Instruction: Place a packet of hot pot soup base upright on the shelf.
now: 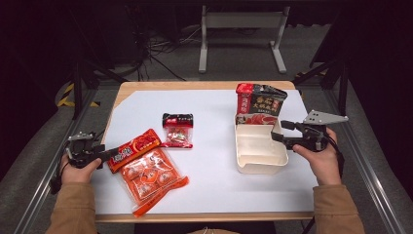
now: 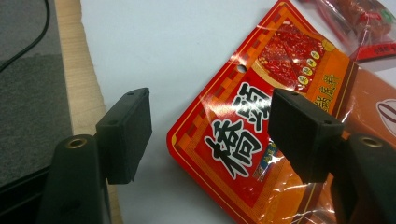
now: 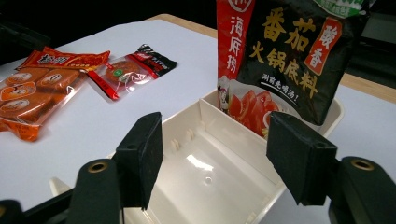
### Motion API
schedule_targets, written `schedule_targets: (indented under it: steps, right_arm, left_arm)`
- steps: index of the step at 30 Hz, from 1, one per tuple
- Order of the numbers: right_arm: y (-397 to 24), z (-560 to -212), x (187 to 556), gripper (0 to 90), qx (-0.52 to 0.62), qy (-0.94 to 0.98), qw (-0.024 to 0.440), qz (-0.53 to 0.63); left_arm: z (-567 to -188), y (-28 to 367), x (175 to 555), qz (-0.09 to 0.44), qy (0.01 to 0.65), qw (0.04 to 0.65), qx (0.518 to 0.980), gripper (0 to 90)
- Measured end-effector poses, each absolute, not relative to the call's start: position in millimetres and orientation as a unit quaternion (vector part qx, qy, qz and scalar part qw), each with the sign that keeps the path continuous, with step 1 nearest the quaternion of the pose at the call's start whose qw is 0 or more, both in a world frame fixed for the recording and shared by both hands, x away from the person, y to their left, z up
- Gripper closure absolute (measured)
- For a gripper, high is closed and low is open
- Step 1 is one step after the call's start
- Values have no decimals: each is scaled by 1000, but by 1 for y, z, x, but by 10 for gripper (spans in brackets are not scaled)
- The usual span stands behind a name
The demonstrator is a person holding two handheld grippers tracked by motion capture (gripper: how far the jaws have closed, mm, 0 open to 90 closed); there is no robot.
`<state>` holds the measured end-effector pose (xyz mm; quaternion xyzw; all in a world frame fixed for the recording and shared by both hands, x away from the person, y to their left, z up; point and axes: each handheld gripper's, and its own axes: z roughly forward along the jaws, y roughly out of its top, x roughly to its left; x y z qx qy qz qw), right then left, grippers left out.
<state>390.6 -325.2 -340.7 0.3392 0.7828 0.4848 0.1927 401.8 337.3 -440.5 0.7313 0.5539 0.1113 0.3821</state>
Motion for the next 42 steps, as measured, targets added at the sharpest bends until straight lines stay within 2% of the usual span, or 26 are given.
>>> schedule_targets:
  steps: [7, 17, 21, 29, 34, 42]
  right_arm:
    - [-325, -341, 391, 356, 340, 782, 193, 485]
    - [-324, -342, 392, 355, 337, 784, 192, 485]
    - [-323, -342, 391, 354, 336, 784, 192, 484]
    - [-322, -343, 392, 355, 334, 785, 192, 485]
    - [-320, -344, 393, 365, 327, 784, 193, 491]
    - [-317, -345, 393, 408, 315, 784, 190, 501]
  left_arm:
    - [-446, 336, 402, 89, 555, 370, 740, 312]
    - [-444, 331, 401, 72, 537, 389, 745, 348]
    - [-446, 330, 399, 43, 533, 396, 747, 426]
    - [-448, 329, 397, 36, 525, 395, 753, 545]
    - [-442, 328, 396, 13, 499, 437, 748, 662]
    - [-450, 315, 401, 18, 492, 403, 772, 712]
